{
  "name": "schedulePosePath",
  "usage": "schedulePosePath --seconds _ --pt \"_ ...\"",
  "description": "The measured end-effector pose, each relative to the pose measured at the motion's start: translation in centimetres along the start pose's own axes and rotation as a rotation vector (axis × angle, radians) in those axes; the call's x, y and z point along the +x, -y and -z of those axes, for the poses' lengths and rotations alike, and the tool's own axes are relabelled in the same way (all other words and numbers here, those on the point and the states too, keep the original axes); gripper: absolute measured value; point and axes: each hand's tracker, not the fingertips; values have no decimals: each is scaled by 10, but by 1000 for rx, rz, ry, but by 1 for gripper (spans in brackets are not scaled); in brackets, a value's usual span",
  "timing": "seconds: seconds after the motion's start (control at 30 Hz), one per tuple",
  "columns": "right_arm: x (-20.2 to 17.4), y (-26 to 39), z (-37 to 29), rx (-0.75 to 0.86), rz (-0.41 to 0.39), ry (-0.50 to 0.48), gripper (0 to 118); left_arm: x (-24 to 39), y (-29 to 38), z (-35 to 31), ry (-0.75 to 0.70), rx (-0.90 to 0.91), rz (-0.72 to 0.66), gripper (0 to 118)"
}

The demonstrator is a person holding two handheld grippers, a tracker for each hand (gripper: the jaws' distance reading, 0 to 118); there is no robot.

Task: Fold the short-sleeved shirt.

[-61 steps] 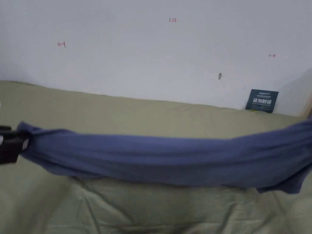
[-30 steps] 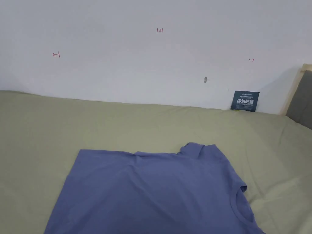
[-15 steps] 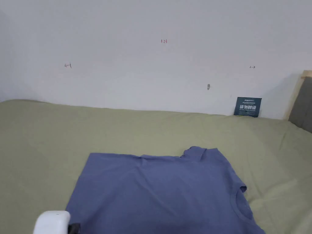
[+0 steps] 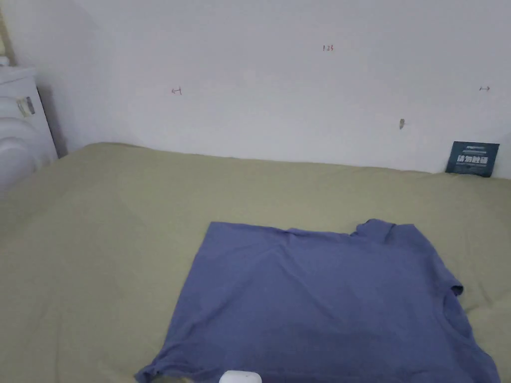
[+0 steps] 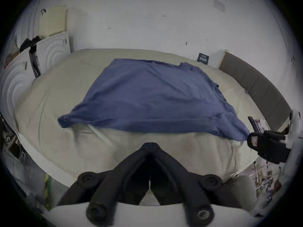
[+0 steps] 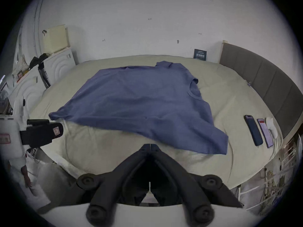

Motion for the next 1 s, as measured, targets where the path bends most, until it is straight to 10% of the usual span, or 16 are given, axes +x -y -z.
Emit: schedulePosePath --seconds 0.13,0.17,0.2,0.27,0.53,0.57,0.6,0.63,0.73,1.0 --pt "11 -7 -5 22 21 -10 1 -48 -11 -10 -64 84 -152 7" --pt "16 -10 -6 31 25 -7 1 -62 -16 -11 -117 114 -184 32" --pt "21 -13 -7 41 29 -1 1 -78 -20 -11 -136 121 -206 84" --pt "34 -19 -8 51 33 5 1 -103 -25 -8 -147 104 -256 118" --pt "89 -31 -11 67 117 76 1 -154 -49 57 -239 -45 -327 104" --pt "96 -30 -9 61 121 91 1 -154 -49 62 -216 -42 -330 81" --pt "104 -29 -6 53 123 97 1 -153 -51 67 -209 -46 -324 16" --pt "112 -28 -3 36 119 83 4 -149 -51 69 -212 -36 -300 2" --pt "130 -23 14 -37 124 69 64 -137 -50 75 -221 -47 -239 2" --pt "135 -17 73 -165 78 21 65 -146 -50 73 -195 -57 -247 2"
